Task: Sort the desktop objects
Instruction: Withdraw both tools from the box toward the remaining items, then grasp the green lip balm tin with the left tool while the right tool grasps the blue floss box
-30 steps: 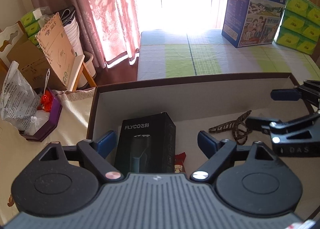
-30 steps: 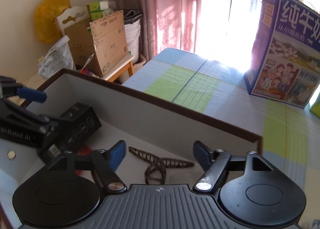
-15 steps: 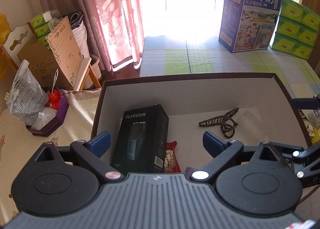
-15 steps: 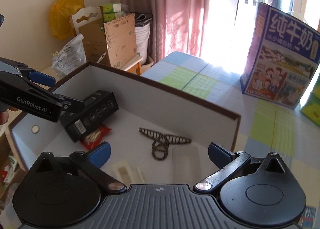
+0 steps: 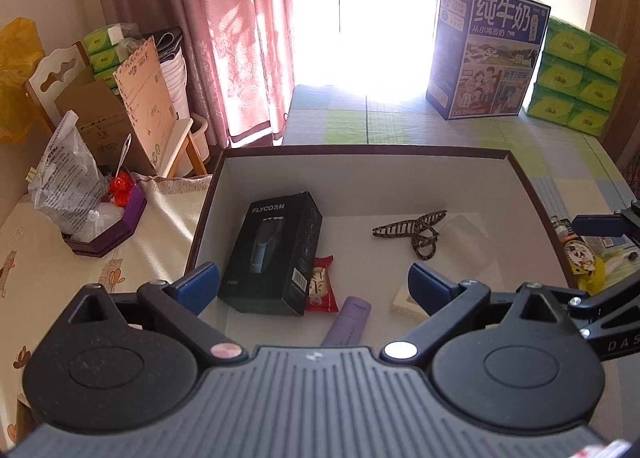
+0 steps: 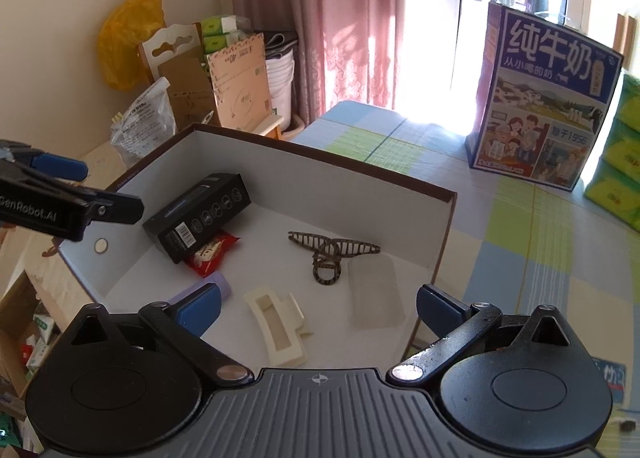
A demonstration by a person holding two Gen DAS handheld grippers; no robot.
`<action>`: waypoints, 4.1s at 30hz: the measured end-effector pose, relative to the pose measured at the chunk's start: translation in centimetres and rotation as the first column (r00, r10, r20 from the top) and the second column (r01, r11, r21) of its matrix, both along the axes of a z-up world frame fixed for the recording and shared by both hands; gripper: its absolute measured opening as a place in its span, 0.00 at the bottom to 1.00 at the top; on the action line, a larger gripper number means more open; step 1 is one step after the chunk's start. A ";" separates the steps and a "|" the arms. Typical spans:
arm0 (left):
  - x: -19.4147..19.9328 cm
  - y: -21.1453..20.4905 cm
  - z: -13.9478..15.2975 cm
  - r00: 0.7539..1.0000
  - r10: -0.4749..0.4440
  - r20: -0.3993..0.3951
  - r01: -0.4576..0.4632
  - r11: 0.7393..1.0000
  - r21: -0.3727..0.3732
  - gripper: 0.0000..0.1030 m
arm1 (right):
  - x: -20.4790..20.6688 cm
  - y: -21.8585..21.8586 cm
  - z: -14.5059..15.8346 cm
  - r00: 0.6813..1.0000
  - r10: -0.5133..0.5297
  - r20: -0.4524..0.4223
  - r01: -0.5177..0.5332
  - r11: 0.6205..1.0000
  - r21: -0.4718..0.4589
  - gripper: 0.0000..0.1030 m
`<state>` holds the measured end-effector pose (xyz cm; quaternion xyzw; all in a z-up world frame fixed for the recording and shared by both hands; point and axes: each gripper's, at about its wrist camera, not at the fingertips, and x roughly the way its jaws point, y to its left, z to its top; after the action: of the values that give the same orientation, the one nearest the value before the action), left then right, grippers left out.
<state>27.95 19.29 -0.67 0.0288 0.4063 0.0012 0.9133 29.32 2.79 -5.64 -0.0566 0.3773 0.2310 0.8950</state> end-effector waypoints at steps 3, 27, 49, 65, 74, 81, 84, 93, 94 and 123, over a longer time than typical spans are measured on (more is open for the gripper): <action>-1.3 -0.4 0.3 1.000 0.005 0.009 -0.005 1.000 -0.001 0.97 | -0.9 -0.2 0.4 1.000 0.009 0.002 -0.009 1.000 0.001 0.98; -10.3 -3.4 1.0 0.996 0.079 0.043 -0.078 0.997 -0.026 0.99 | -8.9 -2.9 0.9 0.998 0.057 0.012 -0.057 0.997 -0.044 0.98; -14.2 -7.1 -1.1 0.990 0.136 -0.032 -0.136 0.991 0.001 0.99 | -12.4 -6.1 0.0 0.992 0.125 -0.031 -0.126 0.991 -0.050 0.98; -15.7 -13.3 -3.0 0.988 0.104 -0.114 -0.109 0.993 -0.035 0.99 | -13.9 -12.2 -1.3 0.990 0.100 -0.104 -0.105 0.993 -0.047 0.98; -14.8 -18.6 -4.3 0.987 0.005 -0.161 -0.017 0.997 -0.077 0.98 | -14.1 -18.8 -2.5 0.985 -0.032 -0.168 0.024 0.999 -0.046 0.98; -13.2 -23.4 -5.1 0.979 -0.107 -0.176 0.088 0.990 -0.112 0.98 | -13.7 -24.3 -3.6 0.962 -0.174 -0.211 0.166 0.985 -0.054 0.98; -12.4 -25.2 -5.4 0.975 -0.139 -0.175 0.119 0.986 -0.119 0.98 | -13.5 -26.4 -3.9 0.948 -0.225 -0.223 0.217 0.974 -0.059 0.98; -8.9 -29.3 -5.9 0.965 -0.198 -0.173 0.178 0.976 -0.125 0.96 | -12.2 -31.7 -4.4 0.914 -0.344 -0.214 0.338 0.939 -0.067 0.98; -8.4 -29.7 -5.9 0.965 -0.202 -0.169 0.183 0.976 -0.121 0.96 | -12.0 -32.1 -4.4 0.911 -0.353 -0.213 0.347 0.935 -0.065 0.98; 10.4 -33.8 -10.3 0.971 -0.127 -0.202 0.133 0.991 0.018 0.80 | 2.9 -29.7 -7.6 0.947 -0.304 -0.105 0.304 0.953 -0.014 0.98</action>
<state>38.31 -14.48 -10.95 0.0699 0.4935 -0.0550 0.8652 32.27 -26.93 -13.25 0.0155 0.4284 0.0935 0.8986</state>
